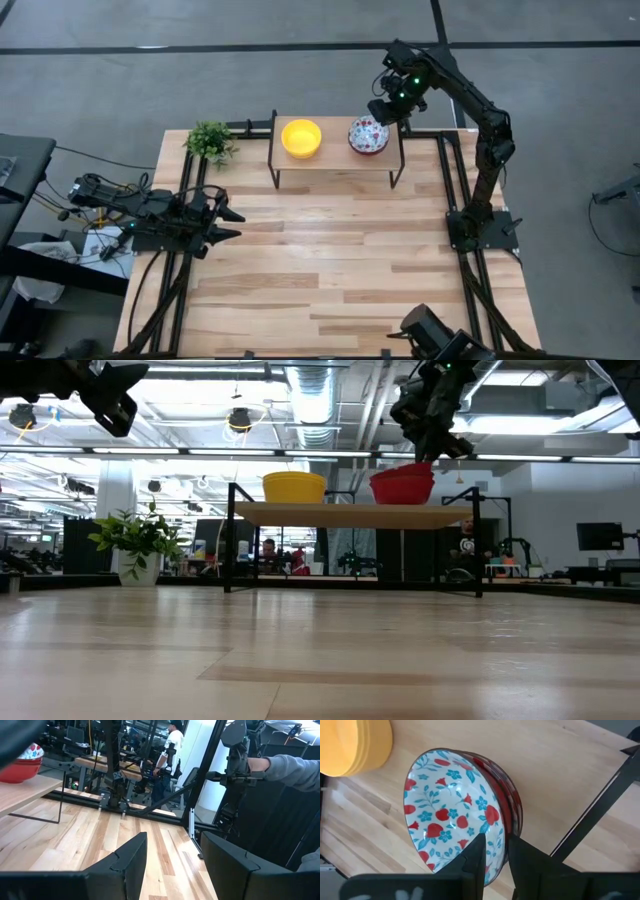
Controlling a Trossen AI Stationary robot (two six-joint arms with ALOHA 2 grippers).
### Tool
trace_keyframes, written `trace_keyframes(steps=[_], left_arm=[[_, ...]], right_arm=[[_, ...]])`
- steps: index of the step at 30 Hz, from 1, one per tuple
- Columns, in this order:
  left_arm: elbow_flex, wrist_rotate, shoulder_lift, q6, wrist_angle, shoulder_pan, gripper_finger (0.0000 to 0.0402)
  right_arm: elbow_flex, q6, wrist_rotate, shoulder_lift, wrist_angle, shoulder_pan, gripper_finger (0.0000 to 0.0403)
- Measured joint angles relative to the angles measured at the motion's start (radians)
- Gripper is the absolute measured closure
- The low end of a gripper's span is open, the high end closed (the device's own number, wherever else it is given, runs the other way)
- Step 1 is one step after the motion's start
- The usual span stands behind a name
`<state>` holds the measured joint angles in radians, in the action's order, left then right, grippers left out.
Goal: Pick & Place Mini bowls
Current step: Stack the white bowl on top of the white bowls on the shelf
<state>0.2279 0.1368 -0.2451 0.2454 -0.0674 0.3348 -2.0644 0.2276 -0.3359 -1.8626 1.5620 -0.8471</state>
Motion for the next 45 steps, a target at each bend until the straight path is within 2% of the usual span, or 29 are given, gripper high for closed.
trace_keyframes(steps=[4, 6, 12, 17, 21, 24, 37, 40, 45], left_arm=[[0.000, 0.000, 0.000, 0.000, -0.001, 0.000, 0.0215], [0.000, 0.000, 0.000, 0.000, -0.002, 0.000, 0.0215], [0.000, 0.000, 0.000, 0.002, -0.007, 0.000, 0.0215], [0.000, 0.000, 0.000, 0.001, -0.007, 0.000, 0.0215], [0.000, 0.000, 0.000, 0.000, -0.007, 0.000, 0.0215], [0.000, 0.000, 0.000, 0.002, -0.008, 0.000, 0.0215], [0.000, 0.000, 0.000, 0.007, -0.017, 0.000, 0.0215], [0.000, 0.000, 0.000, 0.007, -0.019, 0.000, 0.0215], [0.000, 0.000, 0.000, 0.007, -0.024, 0.000, 0.0215]], right_arm=[[-0.001, -0.014, 0.013, 0.000, 0.001, 0.000, 0.0333], [-0.001, -0.017, 0.052, 0.007, -0.001, 0.000, 0.0333], [-0.001, -0.019, 0.100, 0.067, -0.025, -0.013, 0.0333], [-0.002, -0.019, -0.015, 0.093, -0.062, -0.013, 0.0343], [0.042, -0.037, -0.079, 0.074, -0.056, -0.012, 0.0377], [0.097, -0.049, -0.087, 0.075, -0.098, -0.016, 0.0398], [0.210, -0.064, -0.122, 0.075, -0.128, -0.045, 0.0402], [0.195, -0.063, -0.157, 0.075, -0.149, -0.048, 0.0401], [0.070, -0.054, -0.162, 0.077, -0.125, -0.050, 0.0402]])
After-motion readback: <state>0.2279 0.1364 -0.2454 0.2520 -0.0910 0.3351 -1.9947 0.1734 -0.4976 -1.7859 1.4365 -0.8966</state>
